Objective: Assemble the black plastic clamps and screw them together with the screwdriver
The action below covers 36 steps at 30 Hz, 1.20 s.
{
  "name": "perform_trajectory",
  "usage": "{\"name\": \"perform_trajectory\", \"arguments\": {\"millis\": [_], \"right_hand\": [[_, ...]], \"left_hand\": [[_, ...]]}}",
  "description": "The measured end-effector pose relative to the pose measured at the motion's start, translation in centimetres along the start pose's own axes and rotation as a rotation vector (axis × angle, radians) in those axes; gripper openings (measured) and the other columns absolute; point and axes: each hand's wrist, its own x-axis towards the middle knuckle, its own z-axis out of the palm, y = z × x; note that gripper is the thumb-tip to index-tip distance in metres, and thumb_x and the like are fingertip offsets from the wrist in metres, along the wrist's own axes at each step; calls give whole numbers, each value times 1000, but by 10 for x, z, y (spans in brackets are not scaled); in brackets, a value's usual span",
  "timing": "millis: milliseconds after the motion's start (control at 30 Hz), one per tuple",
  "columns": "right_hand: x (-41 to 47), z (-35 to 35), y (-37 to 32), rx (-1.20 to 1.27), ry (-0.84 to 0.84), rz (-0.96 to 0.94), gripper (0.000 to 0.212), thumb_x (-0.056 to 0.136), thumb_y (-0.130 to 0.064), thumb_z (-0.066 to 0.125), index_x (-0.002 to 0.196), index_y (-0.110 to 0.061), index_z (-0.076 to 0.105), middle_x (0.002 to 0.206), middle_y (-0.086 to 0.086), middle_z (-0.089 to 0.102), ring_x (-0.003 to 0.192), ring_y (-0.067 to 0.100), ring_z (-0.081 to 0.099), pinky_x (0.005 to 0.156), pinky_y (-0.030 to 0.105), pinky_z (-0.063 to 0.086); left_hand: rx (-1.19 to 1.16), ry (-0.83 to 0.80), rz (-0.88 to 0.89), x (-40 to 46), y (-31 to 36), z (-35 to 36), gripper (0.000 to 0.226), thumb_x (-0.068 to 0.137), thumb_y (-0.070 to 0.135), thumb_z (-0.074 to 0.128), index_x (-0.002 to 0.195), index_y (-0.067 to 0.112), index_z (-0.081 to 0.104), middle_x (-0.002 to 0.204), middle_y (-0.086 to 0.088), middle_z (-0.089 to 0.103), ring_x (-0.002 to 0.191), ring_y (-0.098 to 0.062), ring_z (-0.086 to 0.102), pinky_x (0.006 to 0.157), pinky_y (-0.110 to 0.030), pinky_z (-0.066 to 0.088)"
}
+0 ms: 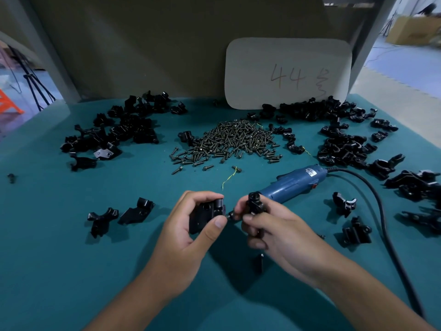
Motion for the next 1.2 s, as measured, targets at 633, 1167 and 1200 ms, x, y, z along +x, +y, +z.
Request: {"name": "perform_trajectory", "arguments": {"millis": [633,1167,1200], "right_hand": [[0,0,0,-27,0,-163,18,89,-41,66,97,-27,75,95,-1,63,89,10,55,69,23,43],[0,0,0,132,-78,-39,29,89,-22,65,106,-10,45,80,4,69,77,21,71,67,30,57],[1,0,1,116,-67,-39,28,90,-24,65,104,-10,46,81,5,68,73,20,70,66,30,58]], "left_hand": [[22,-6,3,0,-1,-1,29,88,53,62,115,44,62,106,11,66,101,-11,65,86,-16,47],[-32,-117,0,-5,-3,-1,49,88,60,64,127,33,53,123,9,55,110,-27,62,96,-51,52],[-17,-126,7,-5,-1,-1,53,85,63,67,128,36,52,123,9,55,112,-26,62,98,-44,52]]}}
